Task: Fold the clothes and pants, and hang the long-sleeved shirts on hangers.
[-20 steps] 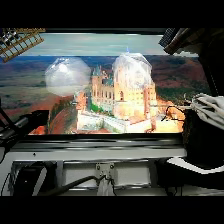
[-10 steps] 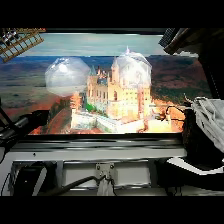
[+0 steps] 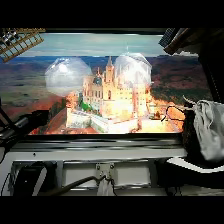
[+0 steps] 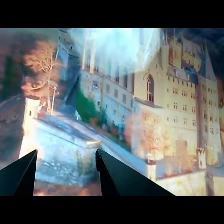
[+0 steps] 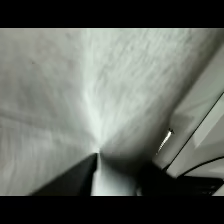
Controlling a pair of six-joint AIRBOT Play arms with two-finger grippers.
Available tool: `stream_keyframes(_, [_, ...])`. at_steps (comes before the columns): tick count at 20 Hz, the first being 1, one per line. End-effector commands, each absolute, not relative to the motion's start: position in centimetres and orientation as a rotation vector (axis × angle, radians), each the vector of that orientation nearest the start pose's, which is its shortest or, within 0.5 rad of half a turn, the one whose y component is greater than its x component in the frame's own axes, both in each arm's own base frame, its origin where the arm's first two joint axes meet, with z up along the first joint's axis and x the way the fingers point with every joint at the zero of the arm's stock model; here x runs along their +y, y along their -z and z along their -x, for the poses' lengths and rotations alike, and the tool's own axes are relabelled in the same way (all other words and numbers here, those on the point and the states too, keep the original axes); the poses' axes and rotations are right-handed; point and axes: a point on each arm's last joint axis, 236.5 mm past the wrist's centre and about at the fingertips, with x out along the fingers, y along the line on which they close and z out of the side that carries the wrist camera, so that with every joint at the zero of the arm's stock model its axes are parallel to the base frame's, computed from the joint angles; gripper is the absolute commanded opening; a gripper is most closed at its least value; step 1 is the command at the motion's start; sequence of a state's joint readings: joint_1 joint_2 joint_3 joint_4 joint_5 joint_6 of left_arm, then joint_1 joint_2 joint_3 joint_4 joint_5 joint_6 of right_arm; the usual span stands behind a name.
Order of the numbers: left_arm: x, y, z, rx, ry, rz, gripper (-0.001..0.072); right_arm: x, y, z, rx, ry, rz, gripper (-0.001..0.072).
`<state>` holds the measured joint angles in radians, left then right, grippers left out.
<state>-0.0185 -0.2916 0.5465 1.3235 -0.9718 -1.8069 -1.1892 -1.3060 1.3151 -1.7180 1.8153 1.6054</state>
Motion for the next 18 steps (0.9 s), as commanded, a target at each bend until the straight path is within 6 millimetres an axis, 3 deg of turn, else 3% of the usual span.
stream_keyframes(1, [-5.2, -9.3, -24.6, 0.734, 0.078, 0.426, 0.0409, -26.0, -3.2, -6.6, 1.671, 0.983, -1.019, 0.0467])
stream_keyframes(4, [-5.2, -9.3, -24.6, 0.734, 0.078, 0.426, 0.0409, -26.5, -3.8, -7.8, 1.615, 0.967, -1.022, 0.0477])
stream_keyframes(6, [-5.2, -9.3, -24.6, 0.734, 0.078, 0.425, 0.0409, -27.5, -5.0, -11.0, 1.483, 0.917, -1.022, 0.0477])
stream_keyframes(8, [-5.2, -9.3, -24.6, 0.734, 0.078, 0.425, 0.0409, -28.6, -7.4, -17.2, 1.276, 0.796, -0.989, 0.0476])
stream_keyframes(10, [-5.2, -9.3, -24.6, 0.734, 0.078, 0.426, 0.0409, -28.7, -11.3, -26.0, 1.006, 0.621, -0.935, 0.0475])
stream_keyframes(11, [-5.2, -9.3, -24.6, 0.734, 0.078, 0.426, 0.0409, -27.7, -13.5, -30.4, 0.89, 0.525, -0.91, 0.0474])
stream_keyframes(13, [-5.2, -9.3, -24.6, 0.734, 0.078, 0.425, 0.0409, -23.6, -16.7, -37.1, 0.771, 0.349, -0.87, 0.0474])
stream_keyframes(14, [-5.2, -9.3, -24.6, 0.734, 0.078, 0.425, 0.0409, -21.0, -17.2, -39.3, 0.769, 0.28, -0.844, 0.0473])
stream_keyframes(16, [-5.2, -9.3, -24.6, 0.734, 0.078, 0.426, 0.0409, -14.7, -16.7, -41.9, 0.852, 0.158, -0.751, 0.0465])
stream_keyframes(18, [-5.2, -9.3, -24.6, 0.734, 0.078, 0.425, 0.0409, -8.3, -15.6, -43.0, 0.955, 0.039, -0.606, 0.0465])
